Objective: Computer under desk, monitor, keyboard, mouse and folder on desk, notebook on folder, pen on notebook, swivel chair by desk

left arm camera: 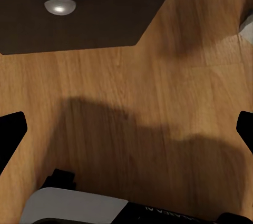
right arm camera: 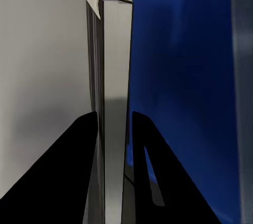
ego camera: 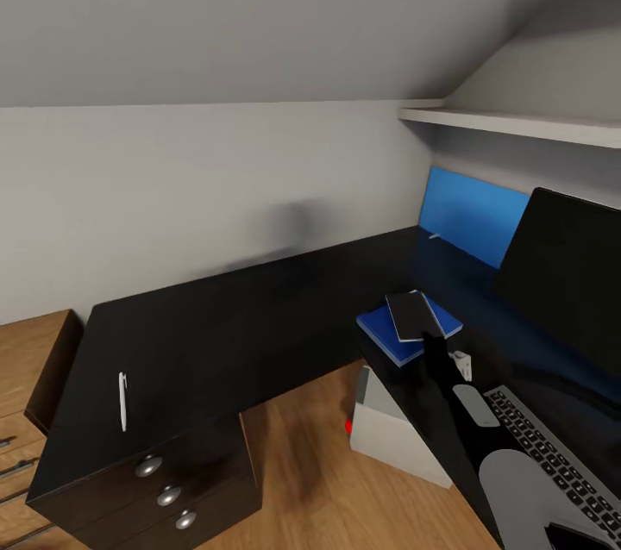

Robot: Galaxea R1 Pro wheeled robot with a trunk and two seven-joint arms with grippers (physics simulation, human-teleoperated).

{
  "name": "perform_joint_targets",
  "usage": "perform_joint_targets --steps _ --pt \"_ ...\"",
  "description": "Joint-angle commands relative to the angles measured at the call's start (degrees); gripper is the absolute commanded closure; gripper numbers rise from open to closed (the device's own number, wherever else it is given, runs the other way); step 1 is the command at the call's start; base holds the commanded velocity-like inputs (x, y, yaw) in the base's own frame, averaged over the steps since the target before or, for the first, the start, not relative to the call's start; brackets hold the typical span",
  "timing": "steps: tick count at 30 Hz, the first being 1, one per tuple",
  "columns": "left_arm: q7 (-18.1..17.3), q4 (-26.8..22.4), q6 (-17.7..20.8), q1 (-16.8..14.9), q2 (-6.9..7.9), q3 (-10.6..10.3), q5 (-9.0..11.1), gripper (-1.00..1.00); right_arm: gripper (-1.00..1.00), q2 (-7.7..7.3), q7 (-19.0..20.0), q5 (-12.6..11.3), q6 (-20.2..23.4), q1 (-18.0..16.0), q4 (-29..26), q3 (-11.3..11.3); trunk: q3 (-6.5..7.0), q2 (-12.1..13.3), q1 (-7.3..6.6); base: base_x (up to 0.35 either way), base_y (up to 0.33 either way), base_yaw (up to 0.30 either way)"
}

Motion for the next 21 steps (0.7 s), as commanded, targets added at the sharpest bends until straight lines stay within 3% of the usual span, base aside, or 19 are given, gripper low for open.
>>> perform_joint_targets --steps 1,21 --pt "0.39 -0.11 -0.26 -0.02 0.10 -0.27 0.57 -1.00 1.00 0.03 0.21 -0.54 0.48 -0.05 0.01 -0.28 -0.04 -0.03 0.00 0.001 -0.001 0.000" --pt "0.40 0.15 -0.21 -0.02 0.08 -0.25 0.65 -1.00 1.00 0.03 0.21 -0.53 0.52 -0.05 0.01 -0.28 -0.04 -0.03 0.00 0.038 0.000 0.000"
